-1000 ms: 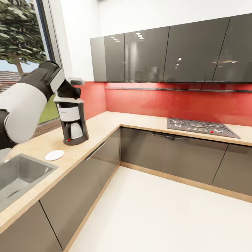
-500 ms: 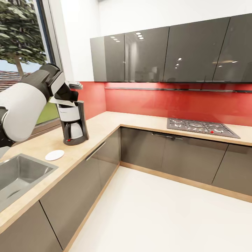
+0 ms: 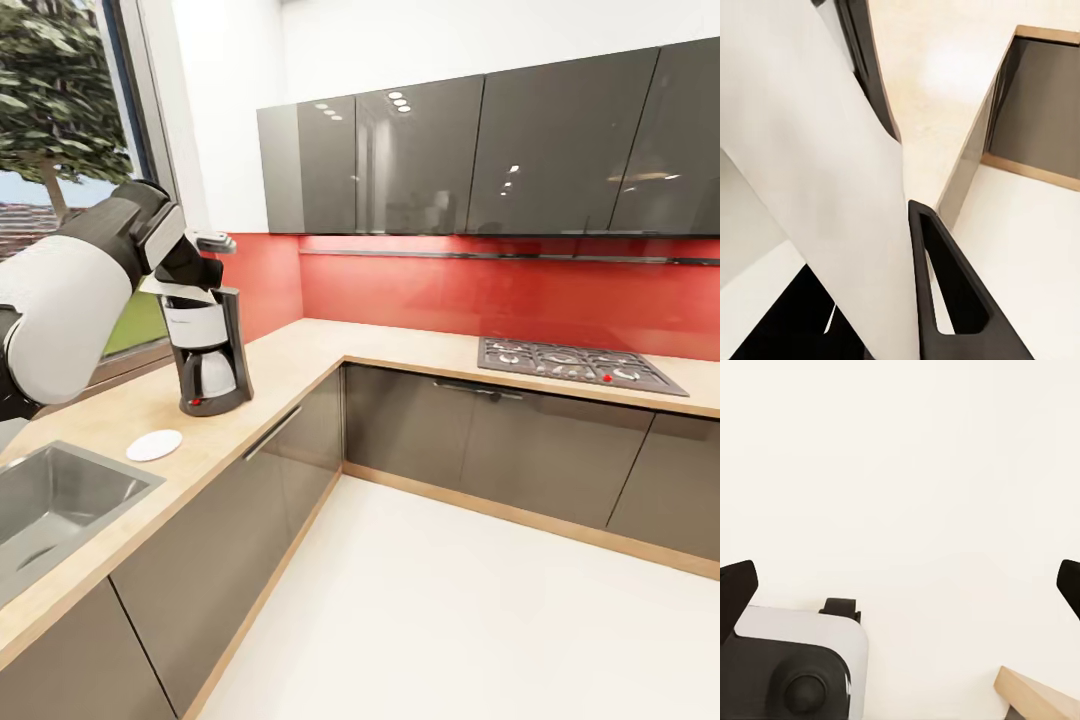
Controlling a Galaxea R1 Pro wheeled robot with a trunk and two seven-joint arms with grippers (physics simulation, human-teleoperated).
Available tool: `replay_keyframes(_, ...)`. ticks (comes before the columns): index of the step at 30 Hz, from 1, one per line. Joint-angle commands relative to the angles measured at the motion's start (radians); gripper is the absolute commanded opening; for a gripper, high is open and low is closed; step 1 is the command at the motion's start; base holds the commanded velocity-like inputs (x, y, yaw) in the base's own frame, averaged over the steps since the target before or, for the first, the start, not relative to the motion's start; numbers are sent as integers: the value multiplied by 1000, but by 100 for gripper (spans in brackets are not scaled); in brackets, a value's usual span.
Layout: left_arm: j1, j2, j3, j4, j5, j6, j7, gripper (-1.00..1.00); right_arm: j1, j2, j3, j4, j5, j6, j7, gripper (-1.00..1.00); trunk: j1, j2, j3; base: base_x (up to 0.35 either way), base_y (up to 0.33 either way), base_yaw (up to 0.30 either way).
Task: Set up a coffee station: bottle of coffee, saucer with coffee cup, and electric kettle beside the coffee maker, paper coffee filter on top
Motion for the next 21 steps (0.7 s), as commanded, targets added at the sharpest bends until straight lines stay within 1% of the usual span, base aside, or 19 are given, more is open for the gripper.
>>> replay_keyframes(1,-1,1,-7,-1,-6,3,-8,-100,-1,0,0,1,7,-3,0,100,0,-1,-1,85,0,0)
replay_keyframes(6,-1,1,-8,-2,-6,3,-7,-100,-1,0,0,0,7,-3,0,100,0,-1,-1,205,0,0)
replay_keyframes(11,-1,1,-7,-2,-6,3,-8,-100,-1,0,0,1,7,-3,0,100,0,-1,-1,98,0,0)
replay_keyframes(17,-1,2,-8,-2,-6,3,-7,-100,-1,0,0,1,7,-3,0,100,0,-1,-1,253,0,0)
replay_keyframes(21,-1,12,-8,-3,-7,3,-7,-100,-1,0,0,1,7,-3,0,100,0,-1,-1,225,0,0)
